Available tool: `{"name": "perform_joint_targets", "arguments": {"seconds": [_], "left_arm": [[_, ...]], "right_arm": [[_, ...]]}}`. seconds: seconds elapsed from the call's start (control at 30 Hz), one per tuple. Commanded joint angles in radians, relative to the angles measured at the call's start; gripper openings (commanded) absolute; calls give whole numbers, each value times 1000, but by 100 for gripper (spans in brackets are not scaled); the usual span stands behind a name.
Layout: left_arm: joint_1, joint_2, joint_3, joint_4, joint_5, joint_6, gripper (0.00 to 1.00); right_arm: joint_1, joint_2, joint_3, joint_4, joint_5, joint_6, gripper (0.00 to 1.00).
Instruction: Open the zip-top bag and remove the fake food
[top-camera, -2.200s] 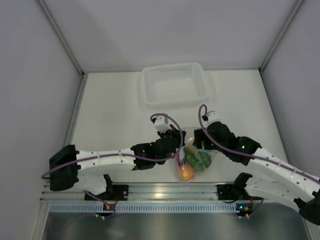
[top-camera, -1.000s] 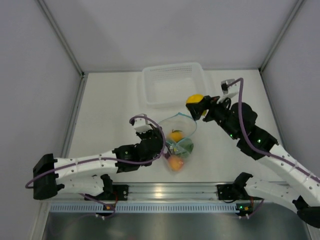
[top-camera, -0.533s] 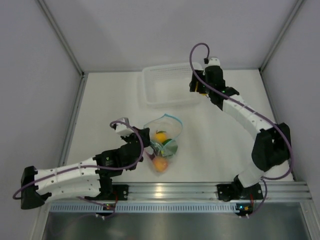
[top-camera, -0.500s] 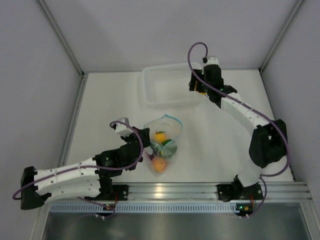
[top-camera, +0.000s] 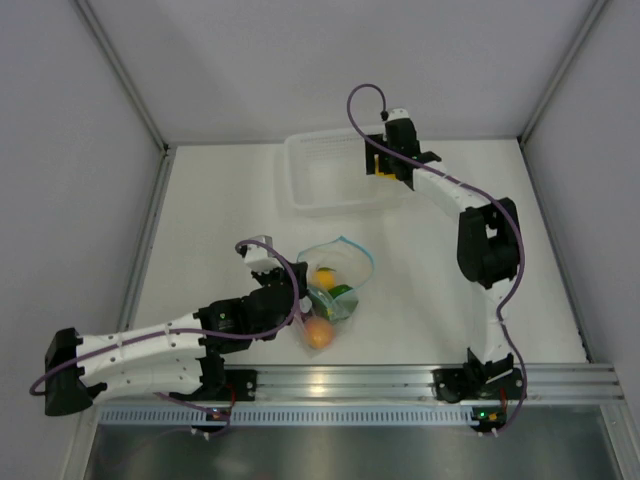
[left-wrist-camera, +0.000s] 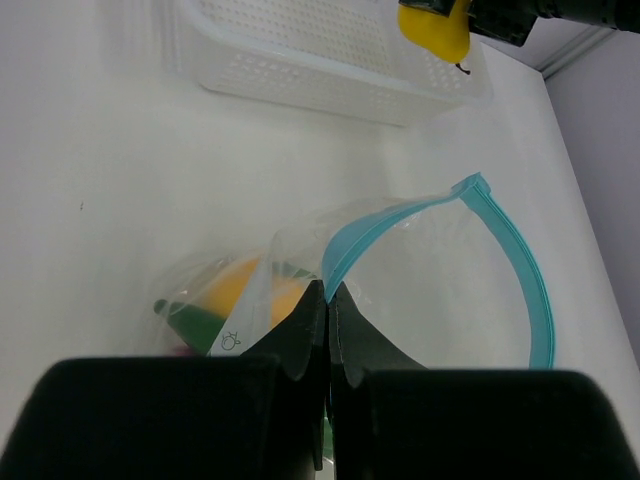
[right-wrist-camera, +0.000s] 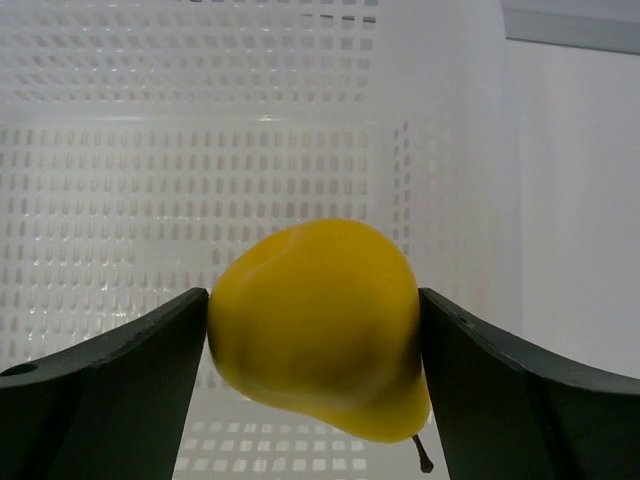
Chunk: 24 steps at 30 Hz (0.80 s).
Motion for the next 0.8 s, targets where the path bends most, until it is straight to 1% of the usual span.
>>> {"name": "perform_joint_targets", "arguments": {"seconds": [0.0,0.07,0.13,0.2,0.27,0.3,0.4,0.43,0.47,0.5,0.53,0.57,0.6,0.63,0.7,0.73,0.77], "left_arm": [[3,7,33,12,24,17,0],[3,12,43,14,30,14,0],[5,19,52,24,44,17,0],[5,27,56,32,49,17,0],[6,35,67,43,52,17,0],[6,36,72,41,54,15,0],[6,42,87,40,61,18,0],[6,42,90,41,61,21,0],[6,44,98,41,61,25,0],[6,44,102,41,63,29,0],[6,42,105,41,61,32,0],[6,42,110,41,66,32,0],[6,41,118,41,67,31,0],[6,38,122,41,69,29,0],[6,42,133,43,67,25,0],[6,42,138,44,69,22,0],[6,47,141,49,70,23,0]], "right_arm": [[-11,-98,31,12,-21,-23,85],[-11,-187,-29,15,-41,-3,98],[-11,-265,-63,9,-64,4,99],[-9,-299,-81,-16,-91,21,99],[-9,-341,-95,-50,-84,56,99],[-6,-394,-113,-69,-125,69,95],[14,-512,-248,-68,-165,101,89],[27,-596,-287,-74,-173,104,85],[62,-638,-354,-86,-174,119,82],[81,-717,-388,-108,-232,124,79],[99,-758,-419,-125,-243,135,74],[138,-797,-484,-128,-257,150,72],[161,-839,-514,-126,-284,155,68],[203,-915,-541,-132,-291,174,62],[247,-989,-617,-143,-288,201,57],[271,-1061,-643,-140,-288,214,53],[326,-1092,-690,-119,-294,231,52]]}}
